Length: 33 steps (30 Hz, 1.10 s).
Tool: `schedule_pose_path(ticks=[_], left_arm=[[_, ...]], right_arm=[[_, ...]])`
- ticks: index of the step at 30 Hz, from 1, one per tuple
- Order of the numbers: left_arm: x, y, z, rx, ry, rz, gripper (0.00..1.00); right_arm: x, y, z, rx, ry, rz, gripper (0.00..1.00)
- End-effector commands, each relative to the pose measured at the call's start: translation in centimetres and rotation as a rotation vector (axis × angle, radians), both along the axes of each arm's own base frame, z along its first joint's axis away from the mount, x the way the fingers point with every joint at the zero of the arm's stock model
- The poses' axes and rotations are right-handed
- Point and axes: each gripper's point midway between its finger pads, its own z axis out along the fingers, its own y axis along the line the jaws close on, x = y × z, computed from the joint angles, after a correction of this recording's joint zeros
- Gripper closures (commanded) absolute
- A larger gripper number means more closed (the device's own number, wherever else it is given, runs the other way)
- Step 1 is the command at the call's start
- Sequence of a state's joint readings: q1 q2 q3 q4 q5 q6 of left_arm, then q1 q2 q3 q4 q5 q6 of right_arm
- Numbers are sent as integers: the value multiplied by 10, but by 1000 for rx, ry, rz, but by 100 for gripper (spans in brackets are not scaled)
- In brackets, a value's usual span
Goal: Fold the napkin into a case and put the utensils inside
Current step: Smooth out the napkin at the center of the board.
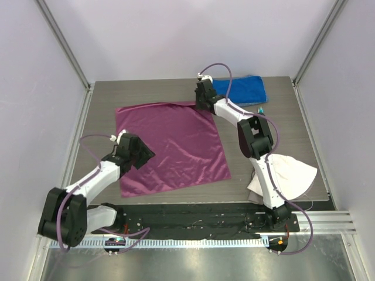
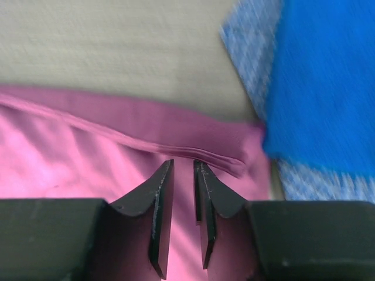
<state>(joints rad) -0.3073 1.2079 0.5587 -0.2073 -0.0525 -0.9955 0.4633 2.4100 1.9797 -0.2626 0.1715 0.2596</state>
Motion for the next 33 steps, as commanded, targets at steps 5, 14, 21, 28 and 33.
schedule_pose_path(ticks=[5,14,21,28,33], left_arm=[[-9,7,38,-33,-100,39,42],[4,11,55,0,-131,45,35],[40,12,60,64,-75,-13,35],[53,10,37,105,79,-96,37],[64,4,21,4,131,-96,37]], right_arm=[[76,46,82,138,-289,47,70],[8,25,108,188,-80,-2,63],[-82,12,97,198,106,40,57],[-135,-6,70,69,193,52,55],[-135,-4,45,19,197,116,45]])
